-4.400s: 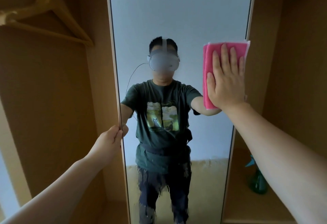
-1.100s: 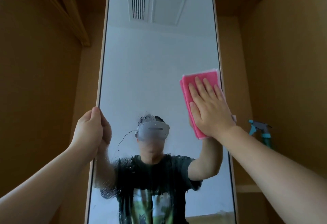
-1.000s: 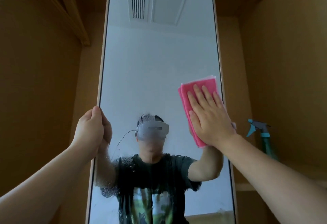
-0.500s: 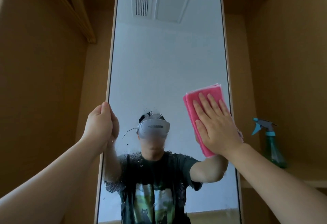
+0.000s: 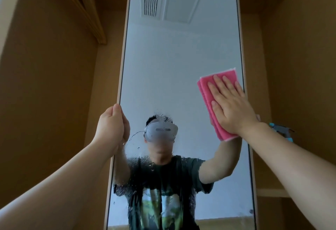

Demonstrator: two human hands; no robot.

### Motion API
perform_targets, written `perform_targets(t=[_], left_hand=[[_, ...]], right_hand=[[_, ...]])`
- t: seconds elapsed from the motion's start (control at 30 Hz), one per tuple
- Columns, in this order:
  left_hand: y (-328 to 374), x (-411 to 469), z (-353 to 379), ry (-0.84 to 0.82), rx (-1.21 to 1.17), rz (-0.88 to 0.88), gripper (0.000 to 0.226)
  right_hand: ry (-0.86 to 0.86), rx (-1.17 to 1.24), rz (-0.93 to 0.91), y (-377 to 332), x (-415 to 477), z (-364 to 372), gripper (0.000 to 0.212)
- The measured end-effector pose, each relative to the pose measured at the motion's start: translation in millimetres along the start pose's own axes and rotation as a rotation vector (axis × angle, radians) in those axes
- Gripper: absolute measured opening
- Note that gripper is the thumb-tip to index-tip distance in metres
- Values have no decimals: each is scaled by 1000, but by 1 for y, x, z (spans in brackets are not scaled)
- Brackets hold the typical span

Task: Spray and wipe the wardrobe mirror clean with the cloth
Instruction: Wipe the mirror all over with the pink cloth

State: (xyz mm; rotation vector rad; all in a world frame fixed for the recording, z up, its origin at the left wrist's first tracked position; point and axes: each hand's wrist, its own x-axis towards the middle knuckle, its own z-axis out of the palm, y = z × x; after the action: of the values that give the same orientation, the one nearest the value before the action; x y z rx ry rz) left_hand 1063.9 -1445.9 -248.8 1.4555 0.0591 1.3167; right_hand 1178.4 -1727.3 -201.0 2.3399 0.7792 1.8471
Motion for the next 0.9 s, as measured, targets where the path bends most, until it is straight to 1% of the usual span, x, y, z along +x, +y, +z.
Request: perform_targets(t=[0.17, 0.33, 0.57, 0.63, 0.73, 0.9], left_hand=[[0, 1, -4, -41, 13, -22, 44], [6, -4, -1, 3, 35, 9, 40], [10, -6, -4, -16, 36, -17, 41], [8, -4, -2, -17, 34, -19, 42], [4, -2, -1, 2, 14, -5, 43], [7, -5, -2, 5, 53, 11, 44]], right_hand=[[23, 10, 89, 15, 45, -13, 63], [56, 36, 218, 17, 104, -26, 58], [88, 35, 275, 0, 143, -37, 59], [98, 17, 254, -6, 146, -38, 59], [99, 13, 176, -13, 140, -39, 58], [105, 38, 119, -32, 127, -35, 57]])
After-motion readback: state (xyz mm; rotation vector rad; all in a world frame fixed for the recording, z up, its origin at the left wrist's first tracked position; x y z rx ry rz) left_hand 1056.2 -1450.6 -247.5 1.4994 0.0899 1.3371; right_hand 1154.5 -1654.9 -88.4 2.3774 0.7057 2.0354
